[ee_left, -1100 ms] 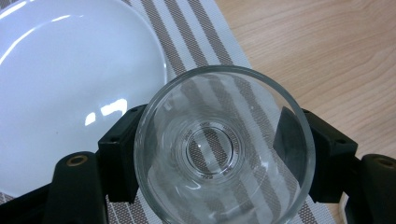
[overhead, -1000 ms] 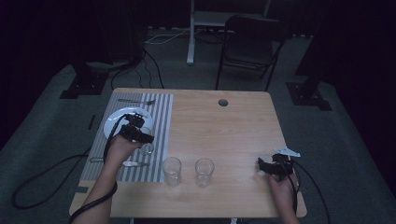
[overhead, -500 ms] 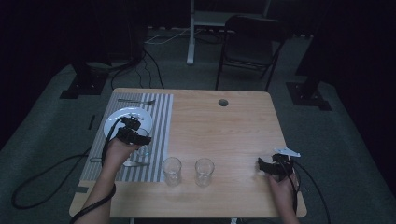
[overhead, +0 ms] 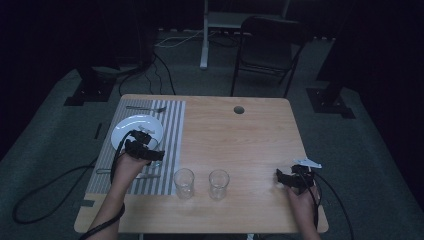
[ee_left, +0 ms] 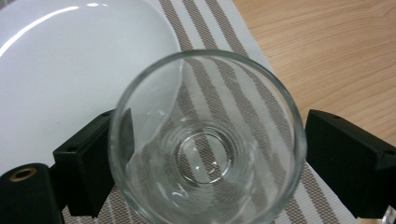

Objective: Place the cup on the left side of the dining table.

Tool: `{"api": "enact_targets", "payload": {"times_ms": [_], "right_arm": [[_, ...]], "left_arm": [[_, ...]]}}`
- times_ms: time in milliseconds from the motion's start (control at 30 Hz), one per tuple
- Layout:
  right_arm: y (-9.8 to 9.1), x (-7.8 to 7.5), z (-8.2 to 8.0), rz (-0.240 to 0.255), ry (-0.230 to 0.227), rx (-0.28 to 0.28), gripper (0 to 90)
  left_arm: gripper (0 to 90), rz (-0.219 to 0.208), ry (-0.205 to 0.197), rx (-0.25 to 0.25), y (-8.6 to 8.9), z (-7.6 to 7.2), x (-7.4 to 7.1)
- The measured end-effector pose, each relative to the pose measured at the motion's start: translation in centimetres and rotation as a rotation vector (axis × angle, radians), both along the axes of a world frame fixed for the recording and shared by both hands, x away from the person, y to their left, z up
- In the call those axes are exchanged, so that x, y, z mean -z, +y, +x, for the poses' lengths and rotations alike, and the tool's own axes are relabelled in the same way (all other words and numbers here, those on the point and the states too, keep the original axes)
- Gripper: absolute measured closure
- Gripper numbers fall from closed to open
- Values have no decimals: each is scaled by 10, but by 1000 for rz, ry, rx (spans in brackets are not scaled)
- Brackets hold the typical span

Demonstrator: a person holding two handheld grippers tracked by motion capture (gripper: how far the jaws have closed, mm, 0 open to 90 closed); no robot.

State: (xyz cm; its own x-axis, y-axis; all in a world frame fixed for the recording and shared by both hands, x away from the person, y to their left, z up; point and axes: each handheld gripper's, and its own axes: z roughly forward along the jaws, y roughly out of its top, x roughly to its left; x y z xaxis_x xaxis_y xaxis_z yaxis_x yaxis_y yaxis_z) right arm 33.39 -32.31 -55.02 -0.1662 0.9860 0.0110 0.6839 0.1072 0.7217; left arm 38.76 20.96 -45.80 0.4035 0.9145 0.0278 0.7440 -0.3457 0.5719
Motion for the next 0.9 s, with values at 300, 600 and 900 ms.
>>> {"api": "enact_targets", "payload": {"times_ms": [300,600,900], "right_arm": [[0,0,0,0,0,0,126],[0,0,0,0,-1,0,126],[0,0,0,1,2,2,126]], "left_arm": [[3,-68,-34,-34,10,-9,11],[3,-98,-133,-99,23,-25,24],[4,-126,-167,-96,35,-40,27]]}}
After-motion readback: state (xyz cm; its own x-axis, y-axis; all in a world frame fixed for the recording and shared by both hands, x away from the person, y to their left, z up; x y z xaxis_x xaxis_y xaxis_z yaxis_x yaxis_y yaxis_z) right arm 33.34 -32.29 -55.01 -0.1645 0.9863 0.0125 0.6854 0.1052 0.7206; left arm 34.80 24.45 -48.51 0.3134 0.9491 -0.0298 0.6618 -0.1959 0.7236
